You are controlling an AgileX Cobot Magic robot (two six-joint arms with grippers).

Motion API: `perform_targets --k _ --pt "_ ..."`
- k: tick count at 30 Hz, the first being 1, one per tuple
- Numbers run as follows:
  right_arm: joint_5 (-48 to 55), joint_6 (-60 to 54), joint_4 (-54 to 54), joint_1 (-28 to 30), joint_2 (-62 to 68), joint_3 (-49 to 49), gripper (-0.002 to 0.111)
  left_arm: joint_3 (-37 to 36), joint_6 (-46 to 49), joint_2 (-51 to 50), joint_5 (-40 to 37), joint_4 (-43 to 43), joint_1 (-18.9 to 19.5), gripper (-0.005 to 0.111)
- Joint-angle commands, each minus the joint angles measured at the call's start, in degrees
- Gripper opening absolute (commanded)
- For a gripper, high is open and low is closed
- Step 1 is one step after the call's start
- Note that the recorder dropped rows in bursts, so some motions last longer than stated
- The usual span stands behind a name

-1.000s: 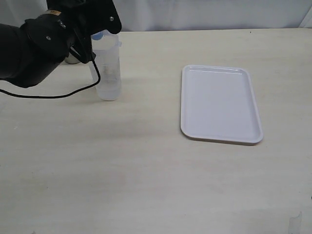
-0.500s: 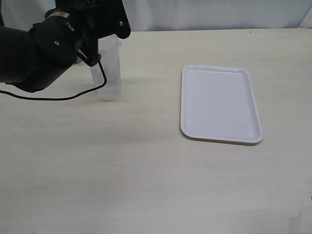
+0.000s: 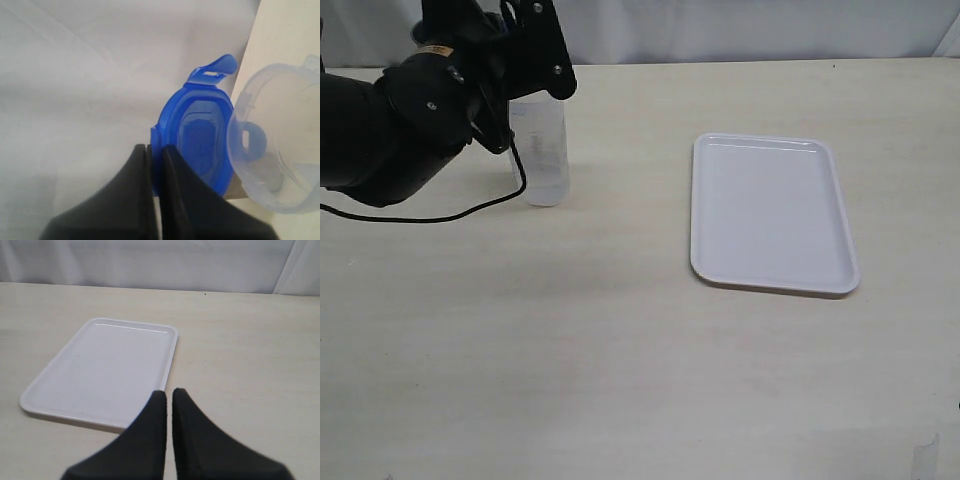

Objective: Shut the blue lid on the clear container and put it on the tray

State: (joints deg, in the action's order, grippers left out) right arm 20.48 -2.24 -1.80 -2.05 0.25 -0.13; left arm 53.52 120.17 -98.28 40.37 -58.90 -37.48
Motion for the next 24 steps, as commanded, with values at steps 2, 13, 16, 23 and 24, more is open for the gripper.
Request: perform_targets --k 2,13,16,23,24 --pt "-0.62 0.09 0.1 -0.1 -0.25 0.13 0.004 -0.16 0.12 0.64 1.48 -0.12 -0.58 0.0" --pt "-0.62 0.09 0.1 -0.1 -0.25 0.13 0.004 -0.16 0.12 0.64 1.47 -0.23 -0.58 0.0" --pt "-0.62 0.09 0.1 -0.1 -0.25 0.13 0.004 -0.16 0.12 0.64 2.44 -0.24 -0.58 0.0" --pt "-0.62 0.09 0.1 -0.1 -0.25 0.13 0.004 -0.16 -0.28 0.64 6.19 -0.47 -0.58 0.0" --pt "-0.62 0.09 0.1 -0.1 -0.25 0.13 0.004 -0.16 -0.28 0.64 6.19 -0.59 -0.58 0.0"
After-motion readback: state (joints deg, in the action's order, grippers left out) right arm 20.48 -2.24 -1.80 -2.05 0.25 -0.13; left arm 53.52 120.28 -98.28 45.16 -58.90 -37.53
